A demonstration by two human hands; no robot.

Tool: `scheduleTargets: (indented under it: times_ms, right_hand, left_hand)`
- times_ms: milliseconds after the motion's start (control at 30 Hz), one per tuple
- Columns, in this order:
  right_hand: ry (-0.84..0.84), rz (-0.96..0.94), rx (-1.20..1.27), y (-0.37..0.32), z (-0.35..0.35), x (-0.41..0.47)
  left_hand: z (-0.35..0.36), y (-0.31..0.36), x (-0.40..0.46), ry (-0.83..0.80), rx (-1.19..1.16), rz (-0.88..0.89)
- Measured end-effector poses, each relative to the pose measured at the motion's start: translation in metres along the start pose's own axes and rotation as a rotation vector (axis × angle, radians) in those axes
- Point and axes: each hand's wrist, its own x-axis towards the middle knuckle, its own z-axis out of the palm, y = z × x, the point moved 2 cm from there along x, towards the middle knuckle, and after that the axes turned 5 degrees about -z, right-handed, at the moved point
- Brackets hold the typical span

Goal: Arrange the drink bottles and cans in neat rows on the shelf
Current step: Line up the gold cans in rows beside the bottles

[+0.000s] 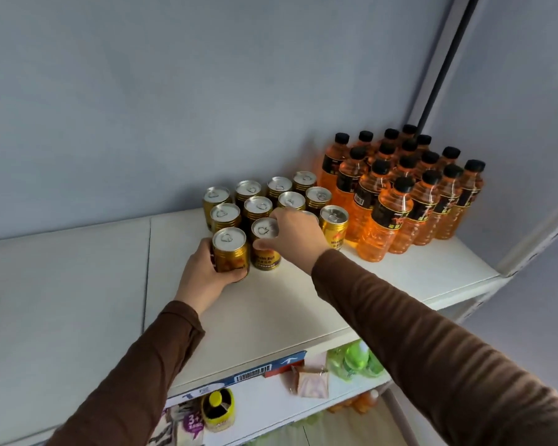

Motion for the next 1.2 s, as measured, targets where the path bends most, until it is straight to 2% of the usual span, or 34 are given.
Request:
scheduleTargets:
  times_ms: [133,233,467,667,867,1200]
  right_hand:
    - [-0.066,-0.105,0.018,0.011,-0.011,0.006]
    - [-0.036,-0.208,0.042,0.025,-0.028,0.013]
    - [0.041,-0.426,-0.080,0.027,-0.030,0.020]
    - [-0.076,-0.465,-0.158,0.015,-0.013,0.030]
    - [-0.314,-0.531,-0.171,0.017,-0.024,0.042]
    - [-0.386,-0.533,-0.095,0.013,-0.028,0.039]
  left_hand:
    - [-0.007,0.008,-0.004,-0.035,0.054,-0.067]
    - [-0.025,0.026,-0.008,-0.069,0.084,-0.101]
    - [-0.035,0.078,0.001,-0.051,0.512,0.056]
    - [-0.031,0.093,0.019,-0.102,0.751,0.047]
    - [-0.029,0.099,0.026,-0.121,0.807,0.062]
    - [-0.029,0.097,0.026,-0.103,0.802,0.076]
